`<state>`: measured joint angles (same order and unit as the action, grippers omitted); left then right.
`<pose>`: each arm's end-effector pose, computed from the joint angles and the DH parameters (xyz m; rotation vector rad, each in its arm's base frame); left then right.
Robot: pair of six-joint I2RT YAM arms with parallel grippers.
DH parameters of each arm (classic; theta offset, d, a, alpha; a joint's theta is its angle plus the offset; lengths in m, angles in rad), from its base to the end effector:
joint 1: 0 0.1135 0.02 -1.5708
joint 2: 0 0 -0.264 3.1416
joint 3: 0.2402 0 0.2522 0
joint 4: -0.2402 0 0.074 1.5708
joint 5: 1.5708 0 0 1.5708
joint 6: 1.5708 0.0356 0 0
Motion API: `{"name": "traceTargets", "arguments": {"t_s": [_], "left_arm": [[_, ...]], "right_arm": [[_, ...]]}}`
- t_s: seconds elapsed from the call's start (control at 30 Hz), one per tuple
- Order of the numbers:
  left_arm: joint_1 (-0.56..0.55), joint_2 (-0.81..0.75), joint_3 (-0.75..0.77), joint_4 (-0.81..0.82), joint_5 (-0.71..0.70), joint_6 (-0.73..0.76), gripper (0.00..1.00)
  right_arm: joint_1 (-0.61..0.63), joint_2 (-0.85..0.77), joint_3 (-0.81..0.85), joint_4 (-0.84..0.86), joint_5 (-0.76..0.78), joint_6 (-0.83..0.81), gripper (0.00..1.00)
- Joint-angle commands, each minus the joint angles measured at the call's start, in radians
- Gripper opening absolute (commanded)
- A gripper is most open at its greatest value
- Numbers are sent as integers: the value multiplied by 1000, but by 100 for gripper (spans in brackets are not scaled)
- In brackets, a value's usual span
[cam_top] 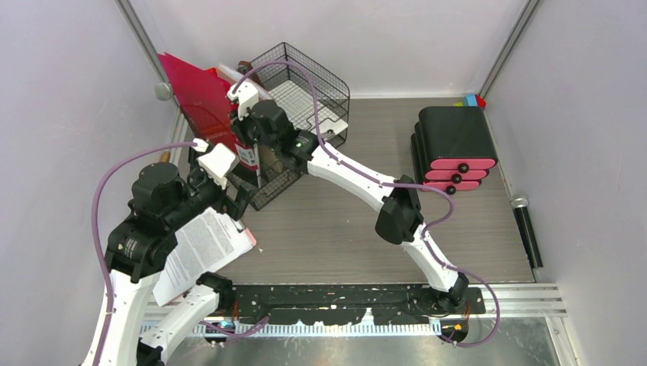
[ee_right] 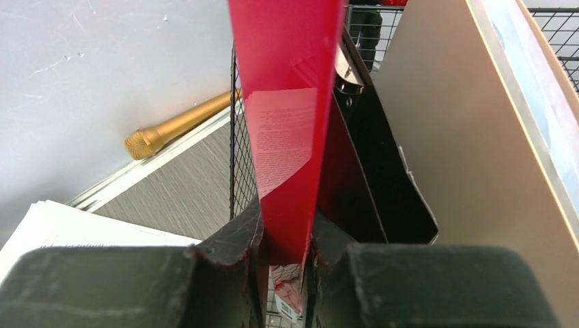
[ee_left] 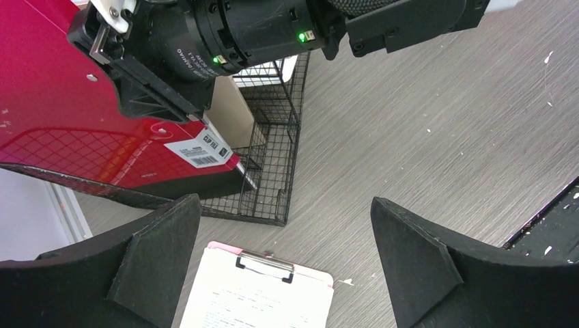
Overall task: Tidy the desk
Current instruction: Place the folder in the storage box.
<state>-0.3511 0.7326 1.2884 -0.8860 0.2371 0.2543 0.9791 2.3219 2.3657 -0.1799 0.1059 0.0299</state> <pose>0.0937 -0.0432 0.4351 0.7188 1.7608 -0.2910 0.3103 0.4549 0.3623 -0.7272 1.5925 0.6563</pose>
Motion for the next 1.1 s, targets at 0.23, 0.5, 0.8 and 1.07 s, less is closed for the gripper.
{"name": "traceTargets", "arguments": {"t_s": [0.23, 0.5, 0.8, 1.07], "left_arm": [[4, -18, -3, 48, 28, 7, 99], [4, -16, -1, 47, 32, 8, 99], [4, -15, -10, 48, 33, 6, 99], [4, 0, 3, 56, 33, 2, 99]], "right_arm": [[13, 9, -42, 46, 58, 23, 13], [22, 12, -62, 27, 32, 46, 20], [25, 54, 64, 42, 48, 62, 0], [38, 129, 241, 61, 101, 52, 1]]}}
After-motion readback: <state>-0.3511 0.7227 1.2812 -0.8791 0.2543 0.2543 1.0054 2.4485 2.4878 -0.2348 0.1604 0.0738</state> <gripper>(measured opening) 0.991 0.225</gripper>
